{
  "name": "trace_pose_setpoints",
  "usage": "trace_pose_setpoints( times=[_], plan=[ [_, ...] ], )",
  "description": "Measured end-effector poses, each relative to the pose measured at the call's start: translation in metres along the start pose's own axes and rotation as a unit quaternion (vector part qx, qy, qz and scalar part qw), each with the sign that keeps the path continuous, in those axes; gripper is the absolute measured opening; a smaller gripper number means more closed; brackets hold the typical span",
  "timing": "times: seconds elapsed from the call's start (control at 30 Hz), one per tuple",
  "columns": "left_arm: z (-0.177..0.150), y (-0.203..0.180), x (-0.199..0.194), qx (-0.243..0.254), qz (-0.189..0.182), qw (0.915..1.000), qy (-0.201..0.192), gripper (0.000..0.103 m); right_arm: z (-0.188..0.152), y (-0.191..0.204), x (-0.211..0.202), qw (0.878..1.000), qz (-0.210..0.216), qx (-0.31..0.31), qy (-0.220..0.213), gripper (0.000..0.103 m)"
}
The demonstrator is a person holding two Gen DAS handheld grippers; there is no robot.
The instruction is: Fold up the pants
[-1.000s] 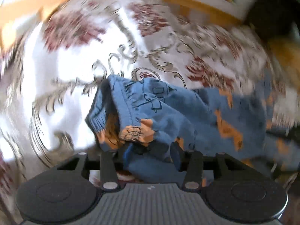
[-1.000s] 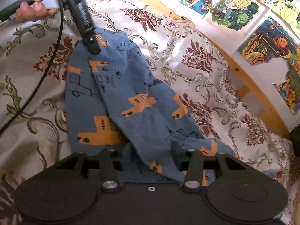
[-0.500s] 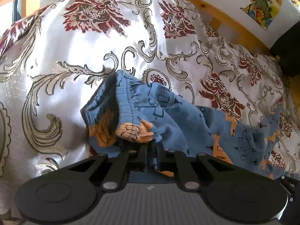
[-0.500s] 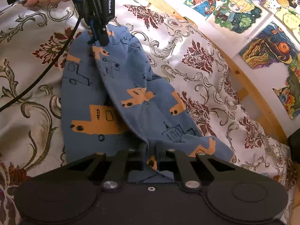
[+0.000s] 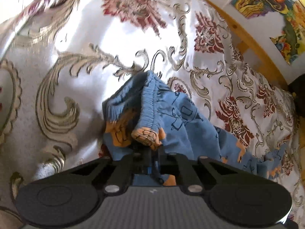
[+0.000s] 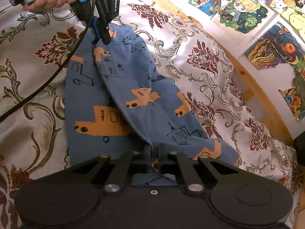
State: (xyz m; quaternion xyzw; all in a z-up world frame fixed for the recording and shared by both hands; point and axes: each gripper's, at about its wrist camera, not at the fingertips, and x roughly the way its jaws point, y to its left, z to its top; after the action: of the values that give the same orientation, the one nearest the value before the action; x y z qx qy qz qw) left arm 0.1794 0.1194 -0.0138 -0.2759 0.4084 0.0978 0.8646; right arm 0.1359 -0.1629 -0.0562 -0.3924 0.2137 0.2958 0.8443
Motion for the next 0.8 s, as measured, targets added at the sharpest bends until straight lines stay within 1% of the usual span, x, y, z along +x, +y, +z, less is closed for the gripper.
trace_pose_setpoints(
  times=[0.07, 0.17, 0.23, 0.33, 0.43, 0.53, 0.67, 0.8],
  plan=[
    [0.0, -0.012, -0.006, 0.043, 0.017, 0.9987, -0.02, 0.005, 0.0, 0.001, -0.001, 1.0, 0.001, -0.002, -0.001, 0.004],
    [0.005, -0.025, -0.013, 0.104, 0.041, 0.9933, -0.028, 0.004, 0.004, 0.005, -0.007, 1.0, 0.003, -0.005, -0.003, 0.001],
    [0.008, -0.032, -0.017, 0.14, 0.057, 0.988, -0.03, 0.004, 0.009, 0.008, -0.012, 1.0, 0.006, -0.008, -0.008, 0.0],
    [0.01, -0.037, -0.02, 0.193, 0.081, 0.9776, -0.025, 0.004, 0.017, 0.015, -0.023, 1.0, 0.016, -0.017, -0.021, 0.0],
    [0.014, -0.036, -0.022, 0.213, 0.098, 0.9719, -0.017, 0.004, 0.025, 0.024, -0.031, 0.999, 0.029, -0.027, -0.028, 0.0],
    [0.016, -0.029, -0.019, 0.223, 0.102, 0.9694, -0.003, 0.004, 0.032, 0.034, -0.039, 0.998, 0.045, -0.038, -0.033, 0.0],
    [0.013, -0.023, -0.013, 0.245, 0.107, 0.9636, 0.004, 0.004, 0.036, 0.048, -0.039, 0.996, 0.06, -0.059, -0.025, 0.0],
    [0.007, -0.021, -0.009, 0.258, 0.112, 0.9596, 0.009, 0.005, 0.035, 0.05, -0.039, 0.996, 0.069, -0.061, -0.017, 0.0]
  ],
)
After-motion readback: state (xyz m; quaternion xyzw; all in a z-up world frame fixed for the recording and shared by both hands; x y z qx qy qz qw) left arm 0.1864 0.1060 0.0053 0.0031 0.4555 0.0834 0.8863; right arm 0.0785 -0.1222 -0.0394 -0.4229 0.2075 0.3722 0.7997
